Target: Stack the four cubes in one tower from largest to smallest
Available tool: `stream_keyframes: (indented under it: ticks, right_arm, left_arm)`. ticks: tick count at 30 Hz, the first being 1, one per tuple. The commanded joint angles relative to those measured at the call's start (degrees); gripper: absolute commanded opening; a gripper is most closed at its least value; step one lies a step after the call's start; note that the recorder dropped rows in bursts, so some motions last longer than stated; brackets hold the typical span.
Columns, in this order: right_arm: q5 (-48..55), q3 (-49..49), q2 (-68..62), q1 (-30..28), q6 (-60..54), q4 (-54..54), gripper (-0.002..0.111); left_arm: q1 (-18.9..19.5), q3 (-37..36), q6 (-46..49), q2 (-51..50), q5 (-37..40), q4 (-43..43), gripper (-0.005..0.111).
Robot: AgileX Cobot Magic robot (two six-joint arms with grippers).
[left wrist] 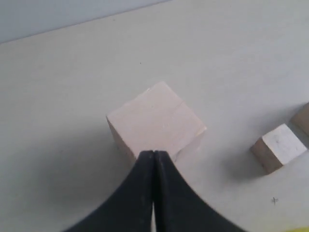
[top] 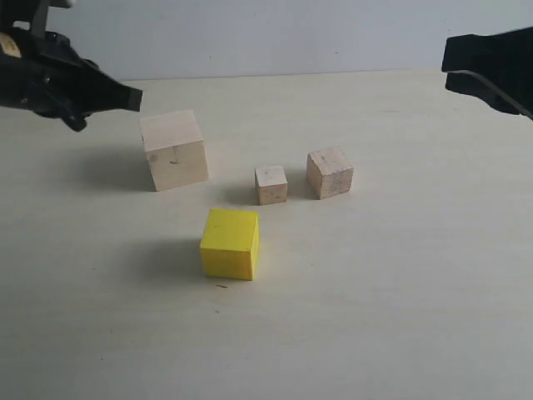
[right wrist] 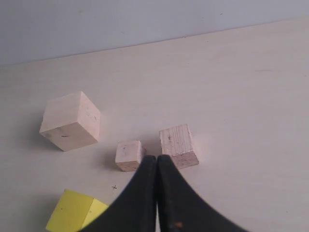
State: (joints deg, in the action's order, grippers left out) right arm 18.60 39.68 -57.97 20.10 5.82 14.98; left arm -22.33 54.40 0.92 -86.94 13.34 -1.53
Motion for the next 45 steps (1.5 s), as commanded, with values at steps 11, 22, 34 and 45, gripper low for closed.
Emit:
stream_keyframes:
  ticks: [11,22,34,45]
  right_arm:
    - [3.7,0.4,-0.1,0.2,-0.8,0.1,0.000]
    - [8.0,0.4,-0.1,0.2,-0.8,0.1,0.000]
    - [7.8,0.4,-0.1,0.2,-0.2,0.1,0.000]
    - [7.8,0.4,-0.1,0.2,-0.2,0.1,0.000]
  left_arm:
    - [0.8,27.3,-3.8,-22.7,3.5,-0.5,0.039]
    - [7.8,40.5,-7.3,-36.5,14.2,-0.5,0.039]
    - [8.9,40.6,-6.9,-41.1,18.4,-3.2,0.039]
    - [6.2,40.6,7.9,-41.5,23.8,-15.9,0.039]
